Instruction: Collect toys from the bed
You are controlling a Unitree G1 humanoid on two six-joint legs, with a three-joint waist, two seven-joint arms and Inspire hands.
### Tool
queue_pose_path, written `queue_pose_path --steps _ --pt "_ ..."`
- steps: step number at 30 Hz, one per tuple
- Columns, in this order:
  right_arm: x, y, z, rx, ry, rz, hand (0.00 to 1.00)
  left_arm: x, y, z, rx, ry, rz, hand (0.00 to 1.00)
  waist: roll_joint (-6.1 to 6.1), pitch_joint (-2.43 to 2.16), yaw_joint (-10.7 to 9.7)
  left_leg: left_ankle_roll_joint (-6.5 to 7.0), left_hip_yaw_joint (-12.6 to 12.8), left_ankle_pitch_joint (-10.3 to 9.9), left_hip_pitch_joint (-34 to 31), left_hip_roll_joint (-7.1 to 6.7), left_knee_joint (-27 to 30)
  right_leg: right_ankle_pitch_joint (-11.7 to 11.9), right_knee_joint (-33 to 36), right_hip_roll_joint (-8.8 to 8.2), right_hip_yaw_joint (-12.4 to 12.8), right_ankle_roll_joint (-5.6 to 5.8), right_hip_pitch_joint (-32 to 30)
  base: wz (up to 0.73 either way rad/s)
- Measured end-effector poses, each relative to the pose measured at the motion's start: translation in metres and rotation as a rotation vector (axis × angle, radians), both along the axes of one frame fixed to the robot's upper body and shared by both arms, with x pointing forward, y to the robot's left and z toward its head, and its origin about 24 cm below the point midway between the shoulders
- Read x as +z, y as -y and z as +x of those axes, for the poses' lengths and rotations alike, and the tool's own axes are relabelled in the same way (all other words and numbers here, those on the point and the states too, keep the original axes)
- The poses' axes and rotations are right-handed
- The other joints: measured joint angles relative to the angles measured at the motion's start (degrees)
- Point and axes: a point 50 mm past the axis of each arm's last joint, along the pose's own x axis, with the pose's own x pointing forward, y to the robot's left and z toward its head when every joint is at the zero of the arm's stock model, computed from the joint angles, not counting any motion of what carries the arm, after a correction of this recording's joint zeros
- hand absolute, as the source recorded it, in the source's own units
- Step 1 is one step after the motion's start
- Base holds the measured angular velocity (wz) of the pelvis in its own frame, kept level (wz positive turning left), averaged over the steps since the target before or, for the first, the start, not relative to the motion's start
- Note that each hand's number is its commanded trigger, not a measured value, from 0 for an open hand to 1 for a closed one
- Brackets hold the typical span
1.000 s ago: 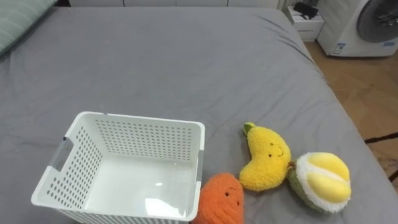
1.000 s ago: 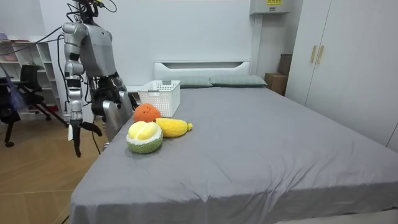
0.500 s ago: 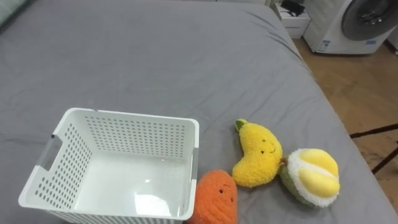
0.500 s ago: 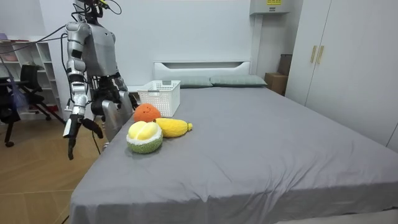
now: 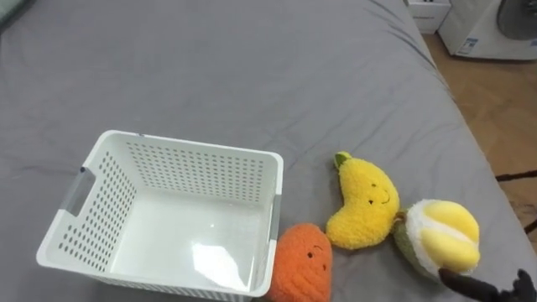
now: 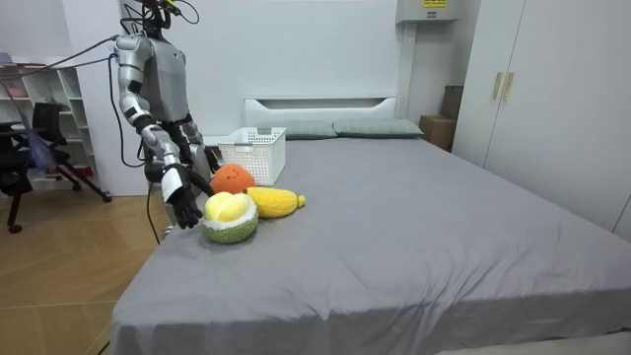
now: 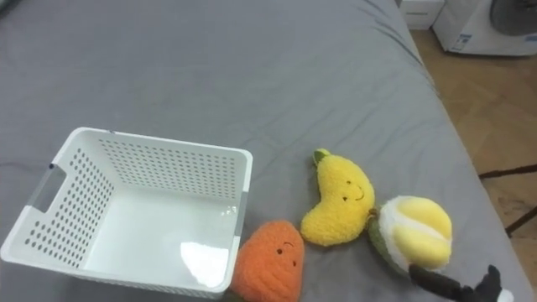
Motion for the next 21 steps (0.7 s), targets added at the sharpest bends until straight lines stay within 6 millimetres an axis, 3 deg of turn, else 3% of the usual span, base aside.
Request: queue_pose_path --steps 5,16,21 --pt "0.013 -0.011 0.021 0.130 0.067 -0.029 0.00 0.000 0.003 0.003 -0.033 0.006 -0.003 0.00 0.12 -0.13 0.08 0.08 -0.10 0.10 -0.86 -0.04 0.23 0.05 -0.15 -0.16 -0.43 0.04 -0.52 0.03" --pt "0.018 -0.016 0.029 0.227 0.091 -0.036 0.00 0.000 0.006 0.006 -0.040 0.017 -0.018 0.00 -0.06 -0.04 0.31 0.08 -0.25 0.20 -1.48 -0.02 0.18 0.08 -0.25 -0.17 -0.49 0.05 -1.02 0.00" --pt "0.022 -0.021 0.045 0.270 0.095 -0.049 0.00 0.000 0.006 0.007 -0.045 0.019 -0.014 0.00 -0.17 0.16 0.34 0.08 -0.48 0.35 -1.92 -0.06 0.17 0.32 -0.25 -0.14 -0.46 -0.01 -1.12 0.00"
